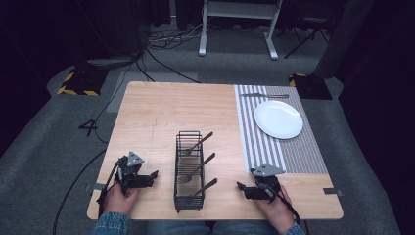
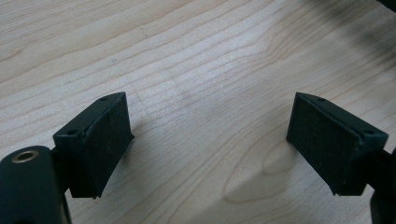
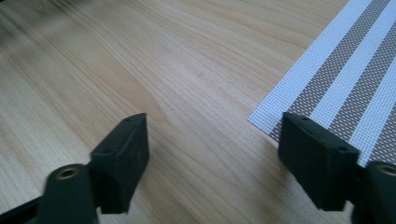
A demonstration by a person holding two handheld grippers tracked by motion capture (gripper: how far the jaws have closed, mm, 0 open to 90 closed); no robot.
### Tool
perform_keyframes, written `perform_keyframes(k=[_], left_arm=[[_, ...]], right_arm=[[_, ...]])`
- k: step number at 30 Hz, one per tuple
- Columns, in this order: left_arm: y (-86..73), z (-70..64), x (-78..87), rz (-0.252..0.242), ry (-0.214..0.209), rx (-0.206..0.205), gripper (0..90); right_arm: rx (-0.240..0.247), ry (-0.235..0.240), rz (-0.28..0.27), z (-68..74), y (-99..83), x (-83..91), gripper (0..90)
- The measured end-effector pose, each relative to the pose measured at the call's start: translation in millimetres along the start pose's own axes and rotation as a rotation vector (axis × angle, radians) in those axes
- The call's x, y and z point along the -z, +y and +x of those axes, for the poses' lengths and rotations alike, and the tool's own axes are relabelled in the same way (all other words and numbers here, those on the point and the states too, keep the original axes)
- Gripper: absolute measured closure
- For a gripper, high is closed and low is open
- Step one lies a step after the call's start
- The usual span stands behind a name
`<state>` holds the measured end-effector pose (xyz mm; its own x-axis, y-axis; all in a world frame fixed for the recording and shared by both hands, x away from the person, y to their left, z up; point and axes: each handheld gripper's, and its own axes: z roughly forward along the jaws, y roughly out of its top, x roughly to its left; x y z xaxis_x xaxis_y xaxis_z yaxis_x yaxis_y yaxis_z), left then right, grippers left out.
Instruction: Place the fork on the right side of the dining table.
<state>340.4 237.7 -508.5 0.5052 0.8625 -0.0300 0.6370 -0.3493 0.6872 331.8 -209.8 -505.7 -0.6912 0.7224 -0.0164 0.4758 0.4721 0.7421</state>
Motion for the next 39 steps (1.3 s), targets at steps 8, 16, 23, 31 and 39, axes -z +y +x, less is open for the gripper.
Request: perform_keyframes(k=[8, 16, 23, 31, 39], left_arm=[[0.0, 0.0, 0.0, 0.000, 0.000, 0.000, 13.8], [0.0, 0.0, 0.0, 0.000, 0.000, 0.000, 13.8], [0.0, 0.0, 0.0, 0.000, 0.000, 0.000, 13.7], [0.0, 0.0, 0.0, 0.000, 0.000, 0.000, 13.7], [-0.2, 2.5, 0.5, -0.001, 0.007, 0.014, 15.3]], right_arm=[[0.008, 0.018, 0.048, 4.9, 2.1, 9.9, 51.2], [-0.026, 0.124, 0.000, 9.4, 14.8, 36.9, 53.8], [-0.007, 0.214, -0.042, 19.1, 32.7, 61.0, 57.9], [0.029, 0.337, -0.100, 37.9, 58.5, 88.8, 62.4], [0.068, 0.430, -0.128, 54.3, 81.3, 104.6, 63.6]])
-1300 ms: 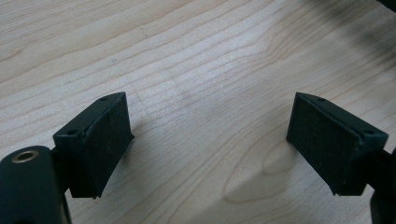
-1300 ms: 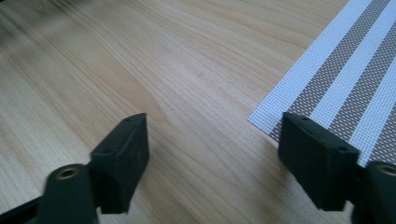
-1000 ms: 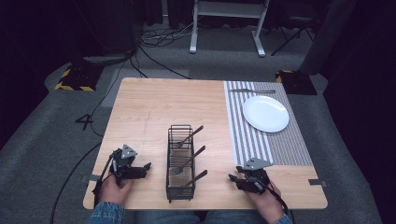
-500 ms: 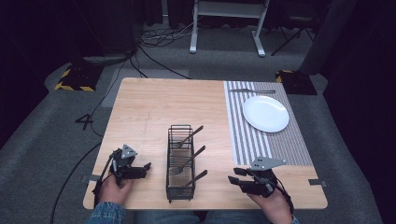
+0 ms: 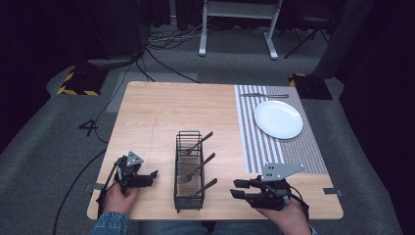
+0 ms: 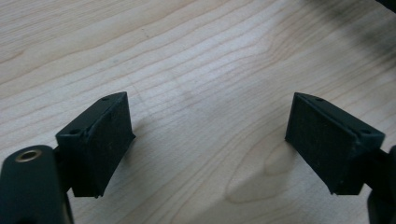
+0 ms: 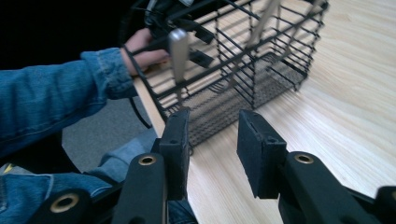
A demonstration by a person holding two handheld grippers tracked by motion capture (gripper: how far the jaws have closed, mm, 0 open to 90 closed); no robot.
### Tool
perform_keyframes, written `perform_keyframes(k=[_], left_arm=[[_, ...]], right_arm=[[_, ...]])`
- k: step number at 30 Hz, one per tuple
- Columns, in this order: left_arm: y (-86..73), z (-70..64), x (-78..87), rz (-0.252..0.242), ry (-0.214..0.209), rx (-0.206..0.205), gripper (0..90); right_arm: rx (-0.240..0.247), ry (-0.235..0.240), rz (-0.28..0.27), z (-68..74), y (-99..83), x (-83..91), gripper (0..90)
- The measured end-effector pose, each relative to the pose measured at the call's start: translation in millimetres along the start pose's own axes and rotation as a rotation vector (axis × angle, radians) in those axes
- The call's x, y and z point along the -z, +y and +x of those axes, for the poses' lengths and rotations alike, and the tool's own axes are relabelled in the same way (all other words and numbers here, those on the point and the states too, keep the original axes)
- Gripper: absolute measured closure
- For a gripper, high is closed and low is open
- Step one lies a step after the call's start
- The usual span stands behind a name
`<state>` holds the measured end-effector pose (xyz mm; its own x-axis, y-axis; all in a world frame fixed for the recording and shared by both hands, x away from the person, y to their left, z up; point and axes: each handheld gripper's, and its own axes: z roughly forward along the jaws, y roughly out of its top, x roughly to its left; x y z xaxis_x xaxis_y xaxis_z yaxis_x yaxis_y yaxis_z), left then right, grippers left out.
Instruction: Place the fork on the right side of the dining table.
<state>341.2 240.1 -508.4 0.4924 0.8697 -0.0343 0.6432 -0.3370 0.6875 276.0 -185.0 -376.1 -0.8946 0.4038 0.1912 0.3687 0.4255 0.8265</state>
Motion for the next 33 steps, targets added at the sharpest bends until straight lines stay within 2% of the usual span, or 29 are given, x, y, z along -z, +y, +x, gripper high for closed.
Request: perform_keyframes(k=[5, 9, 17, 24, 30, 31, 33], left_arm=[[-0.2, -0.2, 0.2, 0.001, 0.003, -0.002, 15.2], [-0.2, -0.2, 0.2, 0.001, 0.003, -0.002, 15.1], [-0.3, -0.6, -0.1, -0.003, 0.004, 0.004, 15.2], [-0.2, -0.3, 0.0, -0.001, 0.004, 0.002, 15.1], [-0.1, -0.3, 0.0, -0.001, 0.003, 0.001, 15.1], [-0.2, -0.4, 0.0, -0.001, 0.003, 0.003, 15.1], [-0.1, -0.3, 0.0, -0.001, 0.004, 0.002, 15.1]], right_arm=[[0.026, 0.036, -0.003, 4.2, 10.2, 1.5, 63.2], [0.020, 0.063, -0.018, 2.9, 16.9, -0.9, 62.4], [0.032, 0.095, 0.005, 6.3, 30.4, -19.3, 62.0], [0.020, 0.112, 0.035, 7.1, 38.5, -35.0, 63.1], [0.017, 0.107, 0.066, 7.7, 42.4, -42.8, 71.1], [0.020, 0.099, 0.081, 8.2, 43.6, -43.7, 77.3], [0.020, 0.095, 0.087, 8.6, 44.8, -44.2, 77.7]])
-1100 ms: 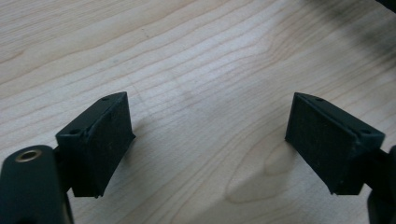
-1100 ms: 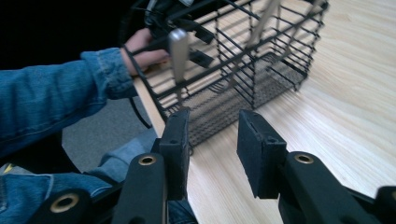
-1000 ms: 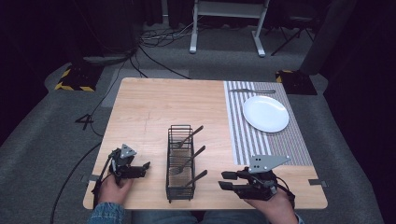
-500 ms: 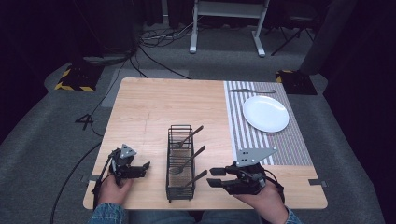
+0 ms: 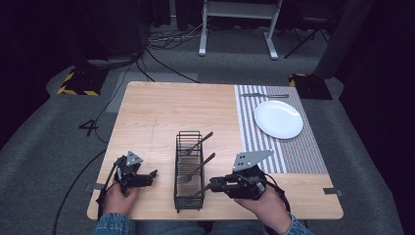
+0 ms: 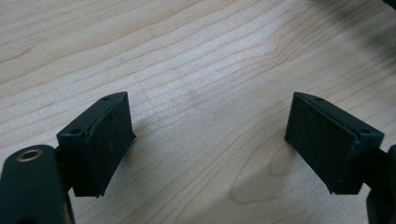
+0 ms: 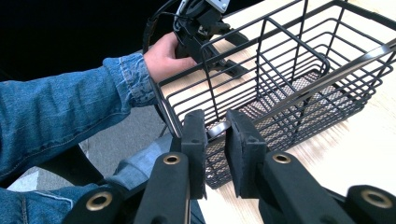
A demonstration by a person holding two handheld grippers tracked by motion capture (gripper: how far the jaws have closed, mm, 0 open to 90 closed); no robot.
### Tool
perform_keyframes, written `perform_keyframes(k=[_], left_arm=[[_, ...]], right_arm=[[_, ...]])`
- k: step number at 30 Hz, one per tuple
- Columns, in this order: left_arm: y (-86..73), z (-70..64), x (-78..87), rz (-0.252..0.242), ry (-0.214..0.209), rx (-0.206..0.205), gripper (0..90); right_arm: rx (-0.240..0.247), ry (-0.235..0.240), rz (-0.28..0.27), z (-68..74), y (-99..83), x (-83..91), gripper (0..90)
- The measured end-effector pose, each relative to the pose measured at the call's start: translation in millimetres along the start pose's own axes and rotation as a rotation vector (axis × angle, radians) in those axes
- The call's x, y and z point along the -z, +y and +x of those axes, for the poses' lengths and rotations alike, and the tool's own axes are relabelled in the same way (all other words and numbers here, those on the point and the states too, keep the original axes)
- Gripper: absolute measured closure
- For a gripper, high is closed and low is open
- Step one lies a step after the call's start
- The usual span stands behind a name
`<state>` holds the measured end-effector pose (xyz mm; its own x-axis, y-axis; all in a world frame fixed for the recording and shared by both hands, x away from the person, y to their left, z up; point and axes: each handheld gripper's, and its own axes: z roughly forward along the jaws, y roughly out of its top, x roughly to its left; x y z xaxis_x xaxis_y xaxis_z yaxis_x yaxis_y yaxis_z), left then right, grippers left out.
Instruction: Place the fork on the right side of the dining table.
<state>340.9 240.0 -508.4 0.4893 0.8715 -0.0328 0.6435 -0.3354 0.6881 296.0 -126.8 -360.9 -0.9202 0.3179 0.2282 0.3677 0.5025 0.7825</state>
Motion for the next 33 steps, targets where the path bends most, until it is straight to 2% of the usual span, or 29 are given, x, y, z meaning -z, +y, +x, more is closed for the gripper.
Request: perform_keyframes(k=[3, 11, 15, 21, 23, 33], left_arm=[[0.0, 0.0, 0.0, 0.000, 0.000, 0.000, 15.1], [0.0, -0.1, -0.1, -0.001, 0.000, 0.001, 15.1], [0.0, 0.0, 0.0, 0.000, 0.000, 0.000, 15.1], [0.0, 0.0, 0.0, 0.000, 0.000, 0.001, 15.1], [0.0, -0.1, 0.0, -0.001, 0.000, 0.001, 15.1], [0.0, -0.1, 0.0, -0.001, 0.000, 0.001, 15.1]], right_arm=[[0.012, -0.012, 0.008, 2.7, 1.8, 0.3, 78.2], [0.100, -0.058, 0.043, 19.4, 9.6, 2.0, 79.6], [0.119, -0.067, 0.051, 24.5, 11.4, 1.6, 79.9], [0.131, -0.088, 0.015, 25.7, 14.0, 8.3, 81.7], [0.134, -0.090, -0.004, 25.5, 15.2, 12.0, 86.5], [0.135, -0.085, -0.092, 25.0, 26.2, 33.0, 86.6]])
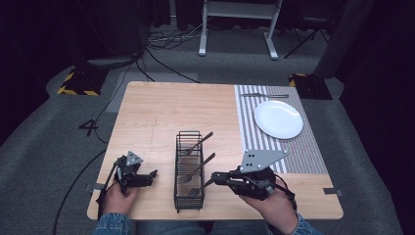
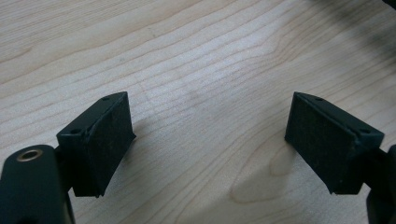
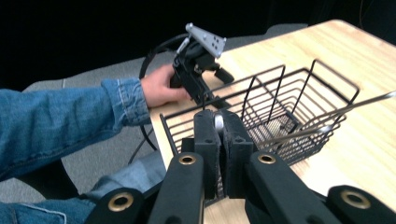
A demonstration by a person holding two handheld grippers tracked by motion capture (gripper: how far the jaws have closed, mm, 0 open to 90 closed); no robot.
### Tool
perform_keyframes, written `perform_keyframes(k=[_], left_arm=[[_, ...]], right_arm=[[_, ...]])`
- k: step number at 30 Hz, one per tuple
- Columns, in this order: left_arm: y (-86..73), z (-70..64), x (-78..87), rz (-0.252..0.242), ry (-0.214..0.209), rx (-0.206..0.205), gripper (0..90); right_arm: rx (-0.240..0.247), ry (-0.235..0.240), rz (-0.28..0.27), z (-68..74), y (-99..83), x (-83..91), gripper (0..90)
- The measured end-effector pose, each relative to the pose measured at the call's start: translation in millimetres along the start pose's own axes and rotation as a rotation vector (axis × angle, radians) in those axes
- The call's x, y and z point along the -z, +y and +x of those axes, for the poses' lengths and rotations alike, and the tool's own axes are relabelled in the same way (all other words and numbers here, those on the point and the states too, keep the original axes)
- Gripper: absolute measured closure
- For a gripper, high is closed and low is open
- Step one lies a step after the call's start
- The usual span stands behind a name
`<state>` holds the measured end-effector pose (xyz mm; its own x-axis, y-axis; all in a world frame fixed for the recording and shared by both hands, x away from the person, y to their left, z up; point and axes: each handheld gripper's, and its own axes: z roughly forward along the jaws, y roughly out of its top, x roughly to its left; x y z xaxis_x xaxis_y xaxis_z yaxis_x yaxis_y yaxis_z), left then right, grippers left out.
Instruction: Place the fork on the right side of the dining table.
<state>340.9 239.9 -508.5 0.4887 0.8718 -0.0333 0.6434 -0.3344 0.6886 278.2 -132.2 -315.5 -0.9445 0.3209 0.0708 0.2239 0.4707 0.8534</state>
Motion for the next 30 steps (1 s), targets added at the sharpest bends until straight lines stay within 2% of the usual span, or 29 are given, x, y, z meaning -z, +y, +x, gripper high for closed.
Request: perform_keyframes(k=[11, 17, 27, 30], left_arm=[[0.1, 0.0, 0.0, 0.001, 0.000, -0.001, 15.2], [1.0, -0.1, -1.1, 0.000, 0.003, 0.006, 14.7], [1.7, 0.7, -1.5, 0.000, 0.002, 0.003, 14.7], [1.7, 0.6, -1.6, 0.000, 0.002, 0.003, 14.7]], right_arm=[[-0.021, -0.010, -0.069, -6.2, 10.0, 28.7, 86.6], [-0.052, -0.028, -0.113, -12.3, 9.2, 52.6, 86.6], [-0.085, -0.103, -0.173, -16.4, 3.3, 95.0, 86.7], [-0.087, -0.124, -0.177, -19.1, 1.7, 102.0, 86.7]])
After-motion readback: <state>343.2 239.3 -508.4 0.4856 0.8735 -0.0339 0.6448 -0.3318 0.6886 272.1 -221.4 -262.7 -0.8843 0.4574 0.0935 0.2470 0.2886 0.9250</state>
